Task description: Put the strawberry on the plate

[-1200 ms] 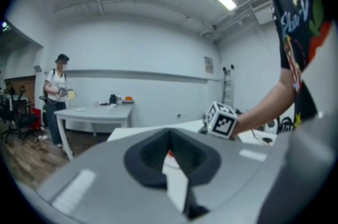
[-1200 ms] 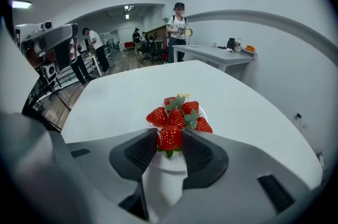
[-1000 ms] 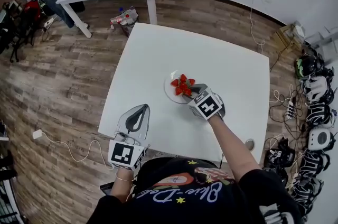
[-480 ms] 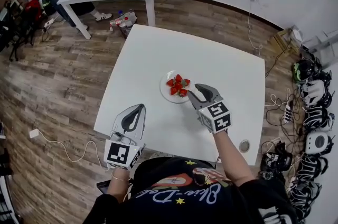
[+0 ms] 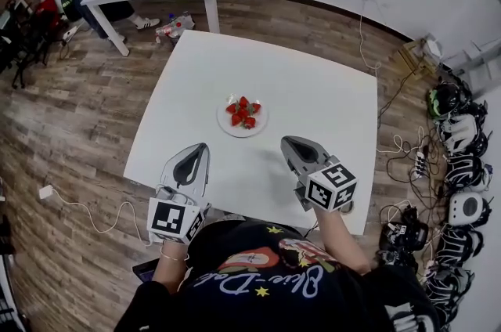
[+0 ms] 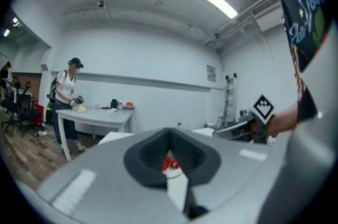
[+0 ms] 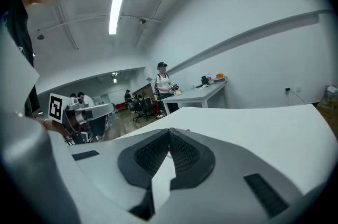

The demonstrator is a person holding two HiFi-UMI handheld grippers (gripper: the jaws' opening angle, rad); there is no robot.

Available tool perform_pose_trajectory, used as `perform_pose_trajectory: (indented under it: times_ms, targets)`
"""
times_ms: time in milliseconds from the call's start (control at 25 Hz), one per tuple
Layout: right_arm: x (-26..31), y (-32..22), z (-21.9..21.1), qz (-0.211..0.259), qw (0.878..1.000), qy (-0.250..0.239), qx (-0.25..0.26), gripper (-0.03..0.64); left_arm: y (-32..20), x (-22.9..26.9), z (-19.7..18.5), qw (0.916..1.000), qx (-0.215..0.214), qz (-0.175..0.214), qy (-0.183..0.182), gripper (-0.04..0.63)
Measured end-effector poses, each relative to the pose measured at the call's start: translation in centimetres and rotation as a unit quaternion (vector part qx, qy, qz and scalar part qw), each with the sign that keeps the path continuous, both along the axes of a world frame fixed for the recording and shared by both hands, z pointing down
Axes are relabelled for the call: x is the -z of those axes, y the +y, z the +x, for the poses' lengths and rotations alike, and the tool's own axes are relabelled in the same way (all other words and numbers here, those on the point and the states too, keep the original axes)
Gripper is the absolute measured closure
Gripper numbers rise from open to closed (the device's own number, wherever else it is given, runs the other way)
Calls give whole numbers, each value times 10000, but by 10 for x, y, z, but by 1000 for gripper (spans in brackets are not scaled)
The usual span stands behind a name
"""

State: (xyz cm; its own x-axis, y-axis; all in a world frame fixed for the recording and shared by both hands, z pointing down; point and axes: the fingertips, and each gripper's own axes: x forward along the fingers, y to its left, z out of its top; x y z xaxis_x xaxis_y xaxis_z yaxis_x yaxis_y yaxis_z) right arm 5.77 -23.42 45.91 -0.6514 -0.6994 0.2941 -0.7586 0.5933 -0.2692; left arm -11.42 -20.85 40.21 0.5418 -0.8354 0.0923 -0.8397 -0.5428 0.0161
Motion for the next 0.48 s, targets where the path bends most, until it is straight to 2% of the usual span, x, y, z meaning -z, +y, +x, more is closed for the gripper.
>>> perform_pose_trajectory:
  times_ms: [200, 480]
  targets:
    - [5, 4, -4, 32, 9999, -136, 60, 600, 7, -2, 1, 9999, 83, -58, 18, 606]
    - [-5, 5, -9, -237, 9996, -140, 72, 600, 16, -3, 2, 9995, 35, -61, -298, 606]
